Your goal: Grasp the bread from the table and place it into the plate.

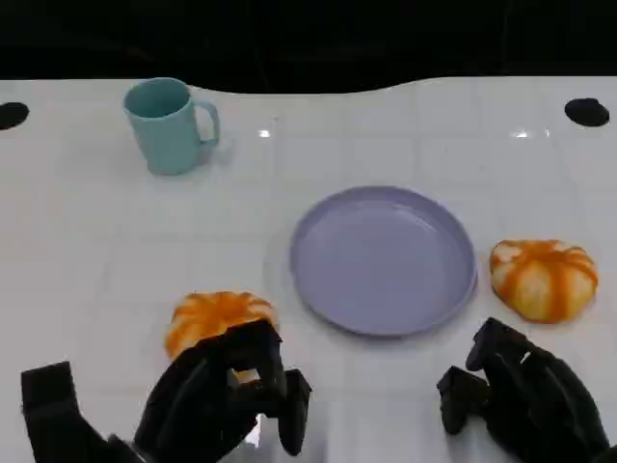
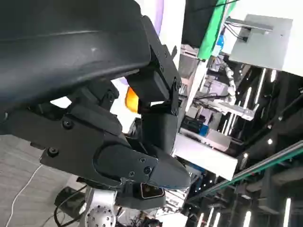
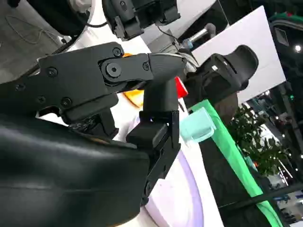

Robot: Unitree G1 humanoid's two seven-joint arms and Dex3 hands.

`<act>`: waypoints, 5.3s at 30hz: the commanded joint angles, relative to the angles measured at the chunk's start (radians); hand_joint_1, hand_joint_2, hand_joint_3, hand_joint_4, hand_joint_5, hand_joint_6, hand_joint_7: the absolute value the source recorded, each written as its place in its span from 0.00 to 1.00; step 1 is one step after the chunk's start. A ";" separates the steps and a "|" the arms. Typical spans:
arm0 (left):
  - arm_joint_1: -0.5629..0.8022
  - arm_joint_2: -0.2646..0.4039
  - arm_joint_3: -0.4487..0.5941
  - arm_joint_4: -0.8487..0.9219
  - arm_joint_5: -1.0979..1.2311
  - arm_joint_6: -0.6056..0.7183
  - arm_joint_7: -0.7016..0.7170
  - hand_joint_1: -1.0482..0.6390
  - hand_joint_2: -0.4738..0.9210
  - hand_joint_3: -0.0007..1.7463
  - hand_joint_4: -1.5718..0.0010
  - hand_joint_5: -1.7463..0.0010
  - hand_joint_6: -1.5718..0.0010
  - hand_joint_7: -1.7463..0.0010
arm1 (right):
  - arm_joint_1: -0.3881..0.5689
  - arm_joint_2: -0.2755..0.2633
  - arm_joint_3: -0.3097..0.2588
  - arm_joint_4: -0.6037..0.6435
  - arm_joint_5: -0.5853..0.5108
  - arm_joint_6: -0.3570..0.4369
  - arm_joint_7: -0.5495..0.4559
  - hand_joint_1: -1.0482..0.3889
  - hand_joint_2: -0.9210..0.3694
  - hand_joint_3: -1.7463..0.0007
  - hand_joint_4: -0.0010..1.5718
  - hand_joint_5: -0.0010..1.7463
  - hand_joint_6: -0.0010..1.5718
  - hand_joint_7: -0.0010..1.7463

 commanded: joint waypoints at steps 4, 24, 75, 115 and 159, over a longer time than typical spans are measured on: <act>0.009 0.012 0.003 -0.003 0.010 0.005 -0.006 0.14 1.00 0.04 0.39 0.07 0.42 0.26 | 0.007 -0.009 -0.001 -0.010 0.006 0.004 -0.004 0.34 0.00 0.87 0.49 0.96 0.43 0.82; -0.012 0.022 0.026 -0.010 0.082 -0.110 0.027 0.13 1.00 0.09 0.48 0.14 0.49 0.41 | 0.010 -0.007 0.002 -0.019 0.008 0.008 -0.008 0.34 0.00 0.86 0.50 0.96 0.44 0.81; -0.266 0.486 -0.315 -0.118 1.527 -0.107 0.521 0.16 0.94 0.00 1.00 0.55 0.87 0.90 | 0.040 -0.012 0.014 -0.070 0.010 0.028 -0.013 0.34 0.00 0.87 0.49 0.98 0.43 0.84; -0.561 0.400 -0.530 0.584 1.464 -0.242 1.092 0.42 0.80 0.54 0.52 0.29 0.37 0.92 | 0.037 -0.013 0.009 -0.063 0.013 0.031 -0.009 0.34 0.00 0.87 0.49 0.97 0.43 0.83; -0.645 0.346 -0.470 0.583 1.324 -0.489 1.689 0.44 0.65 0.84 0.38 0.00 0.52 0.00 | 0.031 -0.014 0.005 -0.051 0.002 0.020 -0.008 0.35 0.00 0.85 0.48 0.99 0.42 0.85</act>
